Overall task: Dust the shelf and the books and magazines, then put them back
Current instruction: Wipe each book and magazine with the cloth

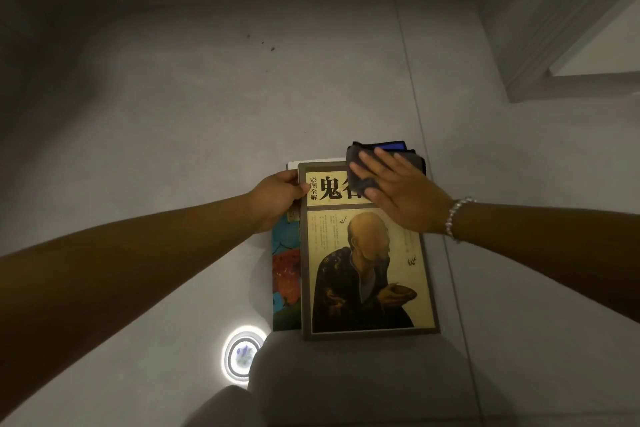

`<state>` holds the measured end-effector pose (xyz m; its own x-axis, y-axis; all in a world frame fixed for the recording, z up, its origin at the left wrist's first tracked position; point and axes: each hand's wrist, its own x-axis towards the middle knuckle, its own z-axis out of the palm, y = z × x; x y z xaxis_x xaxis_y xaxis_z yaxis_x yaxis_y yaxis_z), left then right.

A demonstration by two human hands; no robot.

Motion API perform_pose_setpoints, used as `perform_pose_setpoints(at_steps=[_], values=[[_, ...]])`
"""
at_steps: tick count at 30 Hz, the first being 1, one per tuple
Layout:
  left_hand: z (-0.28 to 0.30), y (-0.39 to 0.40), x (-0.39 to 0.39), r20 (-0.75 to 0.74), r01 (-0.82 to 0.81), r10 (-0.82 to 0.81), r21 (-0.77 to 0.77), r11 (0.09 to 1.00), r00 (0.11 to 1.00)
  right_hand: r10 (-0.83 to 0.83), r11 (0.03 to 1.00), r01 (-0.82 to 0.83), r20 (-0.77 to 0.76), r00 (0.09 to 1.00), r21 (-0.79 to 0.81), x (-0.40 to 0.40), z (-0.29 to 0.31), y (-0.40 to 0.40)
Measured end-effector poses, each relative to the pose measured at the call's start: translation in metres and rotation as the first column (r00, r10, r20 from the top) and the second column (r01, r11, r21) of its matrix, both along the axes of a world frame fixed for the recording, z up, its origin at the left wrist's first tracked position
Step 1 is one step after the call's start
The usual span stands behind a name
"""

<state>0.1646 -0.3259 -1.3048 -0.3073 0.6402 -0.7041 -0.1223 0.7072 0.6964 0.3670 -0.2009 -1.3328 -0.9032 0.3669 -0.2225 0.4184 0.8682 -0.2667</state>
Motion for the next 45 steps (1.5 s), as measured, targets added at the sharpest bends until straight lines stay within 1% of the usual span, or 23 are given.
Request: perform_pose_setpoints(at_steps=[3,6,7,9,11,13,16,18,22,24,27,28,31,32,33,35,37,39,41,42,43,44,45], values=[[0.003,0.001,0.0,0.041,-0.029,0.03,-0.005,1.0,0.999,-0.098,0.994,0.099,0.01,0.995,-0.037,-0.008,0.001,-0.015],[0.007,0.002,0.0,0.12,-0.108,0.107,-0.003,0.994,0.987,-0.042,0.995,0.042,0.005,0.999,-0.094,-0.003,0.006,-0.037],[0.01,0.002,0.0,0.139,-0.137,0.136,-0.003,0.991,0.981,-0.039,0.991,0.039,0.007,0.999,-0.131,-0.002,0.008,-0.044],[0.015,0.001,0.0,0.155,-0.187,0.185,-0.002,0.982,0.97,-0.099,0.968,0.1,0.016,0.995,-0.231,-0.005,0.015,-0.056],[0.023,0.0,0.001,0.147,-0.198,0.195,0.003,0.98,0.97,-0.193,0.924,0.183,0.002,0.981,-0.335,-0.011,0.022,-0.064],[0.034,-0.002,0.001,0.145,-0.18,0.178,0.007,0.984,0.973,-0.268,0.872,0.231,-0.028,0.963,-0.431,-0.017,0.033,-0.067],[0.052,-0.005,0.002,0.166,-0.143,0.138,0.02,0.99,0.977,-0.366,0.761,0.29,-0.015,0.931,-0.581,-0.022,0.049,-0.065],[0.064,-0.006,0.007,0.183,-0.13,0.12,0.044,0.991,0.976,-0.421,0.689,0.314,-0.008,0.907,-0.654,-0.025,0.06,-0.065],[0.085,-0.008,0.019,0.225,-0.174,0.151,0.089,0.981,0.963,-0.476,0.623,0.322,-0.019,0.879,-0.713,-0.03,0.077,-0.07],[0.096,-0.007,0.022,0.246,-0.165,0.137,0.099,0.981,0.96,-0.524,0.563,0.325,-0.024,0.851,-0.76,-0.031,0.089,-0.072],[0.111,-0.002,0.023,0.261,-0.177,0.142,0.12,0.977,0.955,-0.589,0.459,0.407,0.072,0.805,-0.79,-0.032,0.117,-0.067],[0.116,0.0,0.023,0.265,-0.204,0.164,0.13,0.97,0.95,-0.597,0.417,0.427,0.112,0.794,-0.802,-0.032,0.124,-0.063],[0.12,0.0,0.021,0.282,-0.286,0.236,0.15,0.947,0.93,-0.615,0.194,0.437,0.239,0.752,-0.878,-0.036,0.133,-0.049],[0.119,-0.002,0.02,0.288,-0.304,0.252,0.152,0.941,0.924,-0.597,0.143,0.425,0.265,0.757,-0.894,-0.037,0.134,-0.046],[0.118,-0.004,0.018,0.291,-0.314,0.261,0.152,0.937,0.92,-0.57,0.121,0.414,0.278,0.773,-0.902,-0.038,0.133,-0.044],[0.113,-0.008,0.015,0.305,-0.324,0.27,0.141,0.935,0.913,-0.542,0.12,0.407,0.284,0.791,-0.906,-0.041,0.132,-0.04],[0.11,-0.01,0.011,0.29,-0.307,0.259,0.132,0.943,0.921,-0.548,0.148,0.401,0.262,0.794,-0.904,-0.042,0.131,-0.038],[0.105,-0.009,0.007,0.24,-0.245,0.205,0.154,0.957,0.949,-0.571,0.181,0.376,0.215,0.793,-0.909,-0.044,0.133,-0.035],[0.102,-0.006,0.005,0.182,-0.161,0.13,0.167,0.973,0.975,-0.588,0.249,0.335,0.133,0.798,-0.909,-0.047,0.138,-0.032],[0.1,-0.004,0.005,0.146,-0.124,0.1,0.168,0.978,0.984,-0.572,0.333,0.31,0.071,0.817,-0.89,-0.048,0.142,-0.03],[0.097,-0.001,0.004,0.119,-0.104,0.083,0.177,0.979,0.989,-0.534,0.439,0.29,0.013,0.845,-0.85,-0.049,0.147,-0.029],[0.094,0.002,0.003,0.11,-0.094,0.073,0.202,0.975,0.991,-0.479,0.548,0.263,-0.039,0.877,-0.794,-0.049,0.151,-0.029],[0.092,0.004,0.001,0.114,-0.073,0.047,0.241,0.968,0.992,-0.431,0.633,0.233,-0.087,0.898,-0.738,-0.048,0.152,-0.03]])
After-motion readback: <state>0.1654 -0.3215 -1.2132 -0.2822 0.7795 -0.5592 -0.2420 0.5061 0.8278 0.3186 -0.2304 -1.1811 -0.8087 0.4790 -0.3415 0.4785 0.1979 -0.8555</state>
